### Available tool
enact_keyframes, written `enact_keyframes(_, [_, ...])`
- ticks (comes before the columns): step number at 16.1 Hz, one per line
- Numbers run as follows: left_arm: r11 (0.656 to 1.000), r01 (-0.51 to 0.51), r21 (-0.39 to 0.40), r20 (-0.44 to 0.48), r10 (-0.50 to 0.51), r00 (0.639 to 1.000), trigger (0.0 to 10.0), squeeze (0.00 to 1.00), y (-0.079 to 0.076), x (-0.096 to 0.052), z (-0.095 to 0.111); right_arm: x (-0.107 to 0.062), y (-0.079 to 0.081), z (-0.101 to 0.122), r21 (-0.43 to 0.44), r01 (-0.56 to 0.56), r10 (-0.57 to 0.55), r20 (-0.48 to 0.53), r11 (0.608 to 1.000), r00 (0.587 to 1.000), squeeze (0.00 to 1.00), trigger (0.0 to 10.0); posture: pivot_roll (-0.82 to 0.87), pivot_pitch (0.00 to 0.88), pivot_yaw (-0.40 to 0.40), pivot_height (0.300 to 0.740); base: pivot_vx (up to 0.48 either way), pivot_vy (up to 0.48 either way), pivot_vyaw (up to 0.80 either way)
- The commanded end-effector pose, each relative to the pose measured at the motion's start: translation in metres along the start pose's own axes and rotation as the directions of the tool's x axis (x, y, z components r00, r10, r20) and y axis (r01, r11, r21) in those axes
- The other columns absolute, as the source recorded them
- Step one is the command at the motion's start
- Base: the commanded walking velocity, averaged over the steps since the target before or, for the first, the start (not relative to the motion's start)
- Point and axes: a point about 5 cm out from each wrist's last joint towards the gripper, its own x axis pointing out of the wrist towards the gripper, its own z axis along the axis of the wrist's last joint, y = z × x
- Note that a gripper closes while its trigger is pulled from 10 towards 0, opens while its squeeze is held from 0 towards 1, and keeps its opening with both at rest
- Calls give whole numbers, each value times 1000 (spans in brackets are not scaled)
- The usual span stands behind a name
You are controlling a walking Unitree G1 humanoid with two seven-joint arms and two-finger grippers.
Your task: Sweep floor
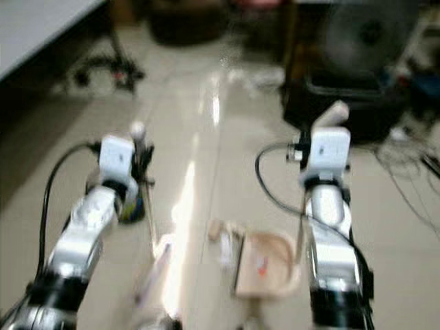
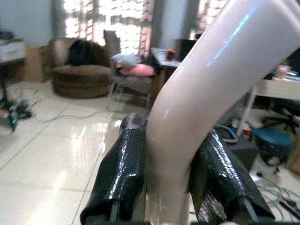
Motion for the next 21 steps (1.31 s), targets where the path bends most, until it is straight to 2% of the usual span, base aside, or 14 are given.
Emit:
enact_keyframes(1, [999, -25, 31, 17, 25, 1000, 10000, 0, 7, -1, 4, 1, 4, 7, 8, -7, 7, 36, 1000, 999, 0, 10000, -7, 93, 58, 740, 0, -458, 694])
enact_keyframes(2, [999, -24, 41, 21, 24, 1000, 10000, 0, 7, 0, 5, 0, 2, 5, 17, 17, -17, 27, 1000, 999, 0, 10000, -7, 95, 61, 740, 0, -435, 0])
enact_keyframes(4, [1000, -28, 5, 3, 28, 1000, 10000, 0, 7, 0, 3, -2, 0, -3, 16, 46, -46, -15, 999, 999, 0, 10000, -8, 99, 67, 740, 0, 0, 0])
enact_keyframes(6, [999, -16, 30, 27, 16, 1000, 10000, 0, 8, 1, 7, -4, 1, -4, 26, 46, -46, -15, 999, 999, 0, 10000, -8, 100, 68, 740, 0, 0, 0])
enact_keyframes(9, [1000, 10, 6, 67, -11, 998, 10000, 0, 6, 3, 13, -5, 5, -5, 103, 34, -32, -22, 994, 999, 0, 10000, -8, 98, 69, 740, 0, 0, 0])
enact_keyframes(12, [1000, 14, -6, 79, -14, 997, 10000, 0, 6, 2, 15, -5, 4, -7, 128, 43, -39, -36, 991, 999, 0, 10000, -6, 94, 68, 740, 182, 0, -594])
enact_keyframes(15, [1000, 19, -12, 85, -18, 996, 10000, 0, 7, 2, 15, -6, 5, -8, 131, 46, -42, -37, 990, 998, 0, 10000, -7, 88, 71, 740, 292, 0, -800])
enact_keyframes(21, [1000, 26, -13, 93, -25, 995, 10000, 0, 6, 4, 16, -5, 3, -8, 108, 46, -44, -23, 993, 999, 0, 10000, -8, 76, 74, 740, 299, 0, 0])
